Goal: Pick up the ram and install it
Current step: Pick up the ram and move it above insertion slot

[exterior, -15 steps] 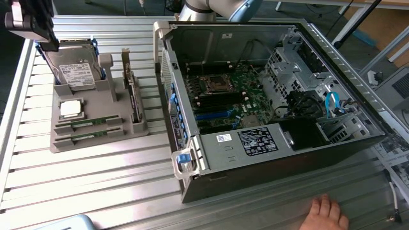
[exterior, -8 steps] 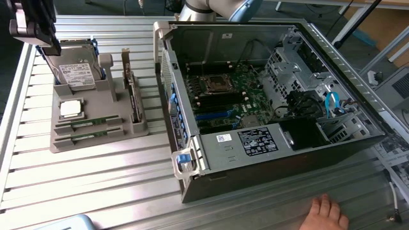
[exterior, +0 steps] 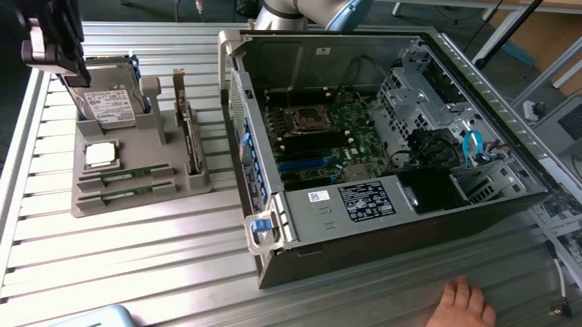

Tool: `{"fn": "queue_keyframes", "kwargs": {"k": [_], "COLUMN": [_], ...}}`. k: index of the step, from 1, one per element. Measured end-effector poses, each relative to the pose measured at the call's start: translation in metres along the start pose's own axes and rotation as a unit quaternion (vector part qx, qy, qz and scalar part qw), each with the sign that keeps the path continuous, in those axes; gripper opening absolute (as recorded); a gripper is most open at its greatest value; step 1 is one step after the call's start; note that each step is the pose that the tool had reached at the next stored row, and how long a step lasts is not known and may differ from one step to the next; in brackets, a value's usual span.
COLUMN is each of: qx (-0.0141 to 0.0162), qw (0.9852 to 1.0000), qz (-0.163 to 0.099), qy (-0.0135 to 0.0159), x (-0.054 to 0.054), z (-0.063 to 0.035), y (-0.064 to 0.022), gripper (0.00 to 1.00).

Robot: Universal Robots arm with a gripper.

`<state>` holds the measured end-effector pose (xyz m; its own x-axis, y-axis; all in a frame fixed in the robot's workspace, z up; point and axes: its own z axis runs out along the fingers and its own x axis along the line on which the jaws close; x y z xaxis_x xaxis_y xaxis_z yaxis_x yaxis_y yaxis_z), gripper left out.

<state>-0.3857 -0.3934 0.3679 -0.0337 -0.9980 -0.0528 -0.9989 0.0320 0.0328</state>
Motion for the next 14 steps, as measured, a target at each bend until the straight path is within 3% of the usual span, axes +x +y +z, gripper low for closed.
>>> {"fn": "queue_keyframes", "kwargs": {"k": [14], "qx": [0.0001], "qw": [1.0], "qz": [0.0], "qy": [0.0], "x": [0.001], "z": [0.0202], "y": [-0.0007], "gripper": [0.11]}}
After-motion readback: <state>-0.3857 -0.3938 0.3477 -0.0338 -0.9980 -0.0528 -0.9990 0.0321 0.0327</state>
